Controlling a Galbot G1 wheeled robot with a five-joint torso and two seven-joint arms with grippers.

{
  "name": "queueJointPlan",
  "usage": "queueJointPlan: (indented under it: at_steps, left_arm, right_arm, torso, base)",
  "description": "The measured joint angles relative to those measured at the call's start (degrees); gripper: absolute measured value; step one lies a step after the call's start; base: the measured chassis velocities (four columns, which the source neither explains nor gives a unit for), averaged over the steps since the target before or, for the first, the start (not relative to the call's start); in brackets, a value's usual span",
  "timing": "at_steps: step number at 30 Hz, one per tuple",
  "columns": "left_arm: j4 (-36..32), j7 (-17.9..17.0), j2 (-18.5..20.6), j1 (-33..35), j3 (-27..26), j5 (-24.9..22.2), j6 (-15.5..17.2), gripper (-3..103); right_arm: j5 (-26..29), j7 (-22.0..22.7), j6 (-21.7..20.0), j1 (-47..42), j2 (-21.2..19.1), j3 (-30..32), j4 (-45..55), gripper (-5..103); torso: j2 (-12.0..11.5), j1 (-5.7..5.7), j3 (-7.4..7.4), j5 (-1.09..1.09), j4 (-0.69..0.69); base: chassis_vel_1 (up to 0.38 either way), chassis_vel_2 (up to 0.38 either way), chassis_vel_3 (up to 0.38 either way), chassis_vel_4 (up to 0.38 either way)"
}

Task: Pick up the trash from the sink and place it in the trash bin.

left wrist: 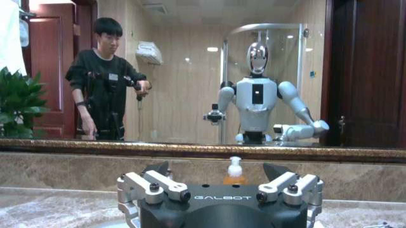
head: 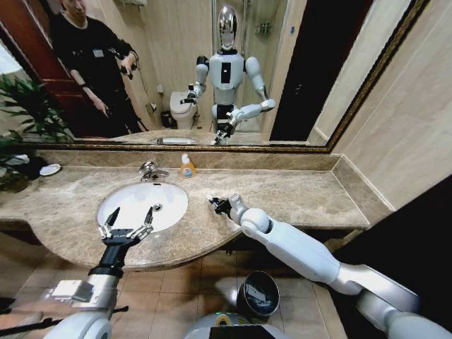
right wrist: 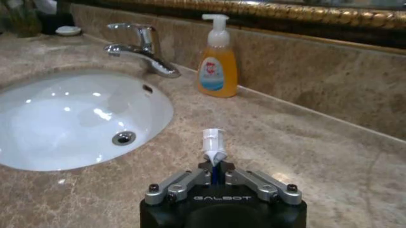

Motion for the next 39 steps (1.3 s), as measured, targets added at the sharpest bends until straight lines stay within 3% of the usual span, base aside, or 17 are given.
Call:
queueJointPlan:
  at_steps: [5,10,13,14,16,17,18,19,20,21,23,24,26,27,28,31,39]
  left_arm:
    - [0.0,0.0,0.0,0.0,0.0,0.0,0.0,100]
    - [0.0,-0.01,0.0,0.0,0.0,0.0,0.0,100]
    - [0.0,-0.01,0.0,0.0,0.0,0.0,0.0,100]
    - [0.0,-0.01,0.0,0.0,0.0,0.0,0.0,100]
    - [0.0,0.0,0.0,0.0,0.0,0.0,0.0,100]
    - [0.0,0.0,0.0,0.0,0.0,0.0,0.0,100]
    - [0.0,0.0,0.0,0.0,0.0,0.0,0.0,100]
    - [0.0,0.01,0.0,0.0,0.0,0.0,0.0,100]
    - [0.0,0.02,0.0,0.0,0.0,0.0,0.0,100]
    - [0.0,0.02,0.0,0.0,0.0,0.0,0.0,100]
    - [0.0,0.0,0.0,0.0,0.0,0.0,0.0,100]
    - [0.0,0.0,0.0,0.0,0.0,0.0,0.0,100]
    - [0.0,0.0,0.0,0.0,0.0,0.0,0.0,100]
    - [0.0,0.0,0.0,0.0,0.0,0.0,0.0,100]
    - [0.0,0.0,0.0,0.0,0.0,0.0,0.0,100]
    - [0.0,0.0,0.0,0.0,0.0,0.0,0.0,100]
    - [0.0,0.0,0.0,0.0,0.0,0.0,0.0,100]
  right_arm:
    - [-0.65,-1.11,0.28,-1.56,-1.66,3.08,2.2,2]
    - [-1.63,-6.8,1.52,-6.49,-6.35,11.64,7.77,0]
    - [-2.06,-17.02,6.08,-14.01,-12.69,21.24,11.8,0]
    - [-2.06,-17.02,6.08,-14.01,-12.69,21.24,11.8,0]
    - [-1.82,-25.47,11.53,-17.99,-15.35,26.31,10.5,0]
    - [-1.54,-30.09,14.25,-18.93,-15.79,28.38,8.68,0]
    - [-1.54,-30.09,14.25,-18.93,-15.79,28.38,8.68,0]
    - [-0.47,-34.29,16.17,-19.38,-15.86,29.88,7.11,0]
    - [2.12,-41.42,18.56,-20.32,-15.9,32.33,5.01,0]
    - [2.12,-41.42,18.56,-20.32,-15.9,32.33,5.01,0]
    - [5.16,-56.59,19.77,-21.87,-15.5,37.78,0.46,0]
    - [5.16,-56.59,19.77,-21.87,-15.5,37.78,0.46,0]
    - [5.4,-70.49,18.44,-23.68,-15.17,44.16,-4.06,0]
    - [6.63,-75.16,16.92,-24.95,-15.53,46.98,-5.41,0]
    - [6.63,-75.16,16.92,-24.95,-15.53,46.98,-5.41,0]
    - [7.15,-85.61,14.14,-27.98,-16.1,51.87,-11.04,0]
    - [-0.15,-95.0,16.21,-35.47,-12.21,57.36,-19.17,0]
  torso:
    - [0.0,0.0,0.0,0.01,0.0]
    - [0.0,0.0,0.0,0.02,0.01]
    - [0.01,0.0,0.0,0.02,-0.01]
    - [0.01,0.0,0.0,0.02,-0.01]
    - [0.01,-0.01,-0.01,0.02,-0.03]
    - [0.01,-0.01,0.0,0.02,-0.03]
    - [0.01,-0.01,0.0,0.02,-0.03]
    - [0.01,0.0,0.0,0.03,-0.01]
    - [0.01,0.0,0.0,0.03,0.0]
    - [0.01,0.0,0.0,0.03,0.0]
    - [0.01,0.0,0.0,0.02,0.01]
    - [0.01,0.0,0.0,0.02,0.01]
    - [0.01,0.0,0.0,0.04,0.01]
    - [0.01,0.01,0.0,0.03,0.0]
    - [0.01,0.01,0.0,0.03,0.0]
    - [0.01,0.0,0.0,-0.01,-0.01]
    - [0.0,0.0,0.0,0.01,-0.01]
  base:
    - [0.0,0.0,0.0,0.0]
    - [0.0,0.0,0.0,0.0]
    - [0.0,0.0,0.0,0.0]
    - [0.0,0.0,0.0,0.0]
    - [0.0,0.0,0.0,0.0]
    - [0.0,0.0,0.0,0.0]
    - [0.0,0.0,0.0,0.0]
    - [0.0,0.0,0.0,0.0]
    - [0.0,0.0,0.0,0.0]
    - [0.0,0.0,0.0,0.0]
    - [0.0,0.0,0.0,0.0]
    - [0.0,0.0,0.0,0.0]
    - [0.0,0.0,0.0,0.0]
    - [0.0,0.0,0.0,0.0]
    - [0.0,0.0,0.0,0.0]
    - [0.0,0.0,0.0,0.0]
    - [0.0,0.0,0.0,0.0]
